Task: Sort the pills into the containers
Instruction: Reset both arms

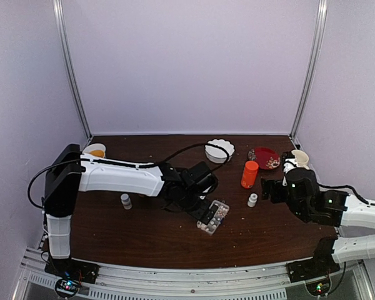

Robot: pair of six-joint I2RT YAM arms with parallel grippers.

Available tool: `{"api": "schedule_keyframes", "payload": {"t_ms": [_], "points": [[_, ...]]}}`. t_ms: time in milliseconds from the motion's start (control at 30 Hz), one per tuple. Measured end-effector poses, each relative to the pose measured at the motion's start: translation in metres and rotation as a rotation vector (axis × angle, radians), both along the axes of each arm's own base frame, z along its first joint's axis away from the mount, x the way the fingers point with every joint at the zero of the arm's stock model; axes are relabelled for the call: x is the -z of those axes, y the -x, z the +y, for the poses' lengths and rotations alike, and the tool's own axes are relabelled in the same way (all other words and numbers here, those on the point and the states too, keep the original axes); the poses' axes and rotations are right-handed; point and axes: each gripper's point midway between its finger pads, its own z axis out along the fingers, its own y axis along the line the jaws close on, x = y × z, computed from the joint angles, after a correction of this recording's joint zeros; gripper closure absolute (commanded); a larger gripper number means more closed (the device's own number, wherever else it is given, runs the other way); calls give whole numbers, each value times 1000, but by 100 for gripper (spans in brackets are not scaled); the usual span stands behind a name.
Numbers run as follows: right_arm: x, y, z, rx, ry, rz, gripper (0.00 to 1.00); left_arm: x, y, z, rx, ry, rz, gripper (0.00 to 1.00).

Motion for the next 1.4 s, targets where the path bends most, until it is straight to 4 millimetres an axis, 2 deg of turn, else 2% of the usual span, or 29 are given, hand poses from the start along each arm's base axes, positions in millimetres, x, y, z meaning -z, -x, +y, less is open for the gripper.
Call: {"api": "schedule_keyframes", "payload": {"t_ms": [133, 267, 367, 433, 500, 667, 767, 933, 1100, 1167, 1233, 1400], "points": [[-14, -4, -18, 75, 56, -75, 1, -13, -5, 20, -36, -18, -66, 2], [-28, -3, -33, 104, 102, -168, 2, -42, -12, 46, -81, 2, -147, 3], [-35, 2, -43, 115, 109, -241, 4, -69, -26, 75, -143, 31, -212, 2], [-39, 5, -50, 124, 107, -295, 7, -84, -37, 100, -200, 46, -254, 3], [-40, 7, -55, 134, 106, -335, 10, -98, -49, 134, -272, 64, -292, 3], [-33, 14, -70, 155, 123, -423, 8, -125, -77, 216, -445, 129, -358, 2], [-39, 12, -81, 199, 125, -457, 7, -138, -89, 260, -533, 141, -409, 2], [-54, 7, -106, 301, 122, -515, 9, -143, -101, 308, -628, 160, -461, 2], [-39, -3, -127, 363, 159, -523, 10, -117, -104, 363, -756, 141, -506, 2], [-34, -10, -134, 380, 167, -512, 9, -107, -100, 374, -771, 137, -535, 2], [-29, -16, -137, 385, 180, -495, 8, -106, -97, 380, -772, 138, -580, 2], [-23, -45, -138, 352, 196, -449, 9, -134, -93, 394, -770, 163, -783, 3]]}}
